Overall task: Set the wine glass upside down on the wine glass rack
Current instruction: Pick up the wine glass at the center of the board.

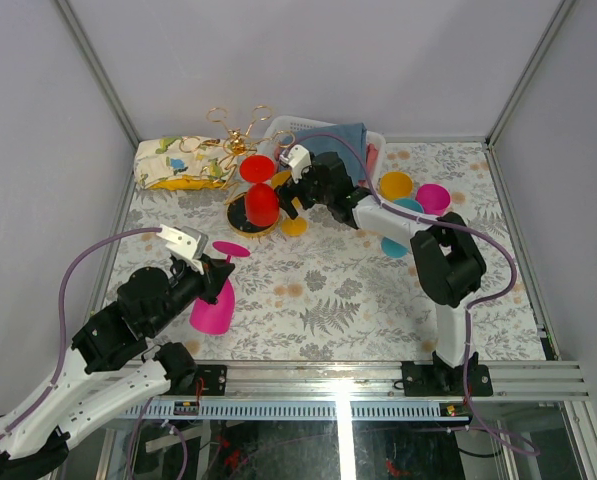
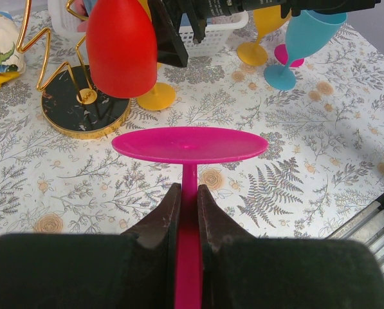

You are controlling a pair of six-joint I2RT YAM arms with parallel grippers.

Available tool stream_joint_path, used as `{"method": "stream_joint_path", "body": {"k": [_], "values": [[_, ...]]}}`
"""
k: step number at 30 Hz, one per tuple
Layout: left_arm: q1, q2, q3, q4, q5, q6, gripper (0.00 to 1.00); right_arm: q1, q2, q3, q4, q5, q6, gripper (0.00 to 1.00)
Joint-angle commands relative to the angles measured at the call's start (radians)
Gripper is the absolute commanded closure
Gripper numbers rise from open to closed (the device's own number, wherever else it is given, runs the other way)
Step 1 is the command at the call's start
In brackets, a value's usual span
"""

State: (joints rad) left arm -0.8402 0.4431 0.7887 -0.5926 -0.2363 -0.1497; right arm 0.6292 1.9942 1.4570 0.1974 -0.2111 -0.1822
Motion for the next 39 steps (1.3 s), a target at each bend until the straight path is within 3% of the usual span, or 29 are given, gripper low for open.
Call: {"method": "stream_joint_path", "body": {"k": [1,12,22,39], "values": [[0.006,-0.001,-0.008,0.03,-0.019,0.001,1.0,-0.008,-0.021,-0.01,0.1,0.01,0.019,0.03],[0.006,-0.003,-0.007,0.03,-0.017,0.001,1.0,-0.006,-0.206,-0.26,0.18,0.047,0.027,0.06],[0.006,-0.002,-0.007,0.031,-0.013,0.002,1.0,-0.007,-0.418,-0.452,0.198,0.129,0.015,0.01],[0.006,-0.007,-0.008,0.031,-0.017,0.001,1.0,-0.021,-0.121,-0.108,0.071,-0.007,0.021,0.01]]}}
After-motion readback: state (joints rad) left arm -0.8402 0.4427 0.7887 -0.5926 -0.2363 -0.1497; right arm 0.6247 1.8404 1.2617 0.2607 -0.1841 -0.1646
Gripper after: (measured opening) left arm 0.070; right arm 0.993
